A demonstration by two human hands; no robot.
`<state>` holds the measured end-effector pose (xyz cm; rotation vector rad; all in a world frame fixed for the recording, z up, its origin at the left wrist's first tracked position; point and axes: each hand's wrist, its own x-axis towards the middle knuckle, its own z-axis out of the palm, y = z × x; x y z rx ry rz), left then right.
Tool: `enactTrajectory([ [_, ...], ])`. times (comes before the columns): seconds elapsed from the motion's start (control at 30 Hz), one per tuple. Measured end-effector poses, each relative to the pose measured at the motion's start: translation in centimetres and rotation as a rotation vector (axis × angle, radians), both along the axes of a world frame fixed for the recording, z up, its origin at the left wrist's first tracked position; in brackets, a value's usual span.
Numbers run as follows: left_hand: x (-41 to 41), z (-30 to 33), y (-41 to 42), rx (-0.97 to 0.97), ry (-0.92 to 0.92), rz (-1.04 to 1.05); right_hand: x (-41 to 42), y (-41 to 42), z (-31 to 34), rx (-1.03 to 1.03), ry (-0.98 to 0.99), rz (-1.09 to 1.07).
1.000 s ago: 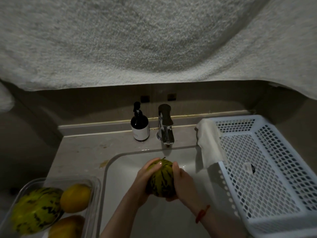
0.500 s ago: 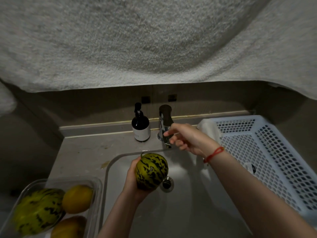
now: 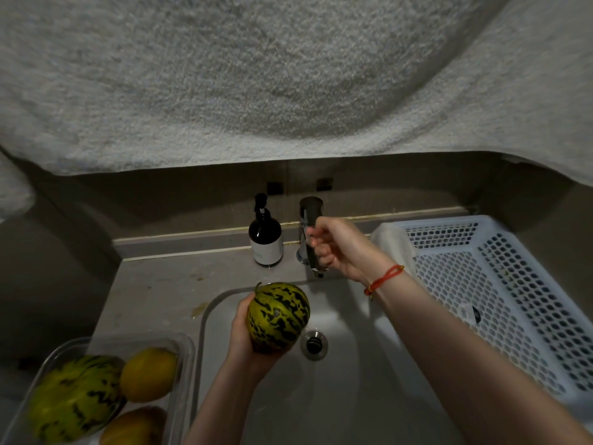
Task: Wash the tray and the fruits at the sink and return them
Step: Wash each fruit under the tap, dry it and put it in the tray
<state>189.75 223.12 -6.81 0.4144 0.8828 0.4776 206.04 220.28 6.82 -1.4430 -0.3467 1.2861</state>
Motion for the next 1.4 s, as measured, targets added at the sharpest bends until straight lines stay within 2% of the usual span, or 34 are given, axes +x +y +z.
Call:
enactTrajectory([
  [1.27,0.2,-0.7,0.1,-0.018,0.008,-0.004,1.2,-0.2,-0.5,0.081,-0.013,0.052],
  [1.33,0.7,-0.8,0.0,-0.021,-0.004,-0.01,1.8,-1.1,-1.9,0.087,-0.098,-0.025],
  [1.4,1.4,-0.7,-0.1,-0.026,-0.032,-0.044,2.2,-2.7,-4.7,0.004,-0.191,-0.201],
])
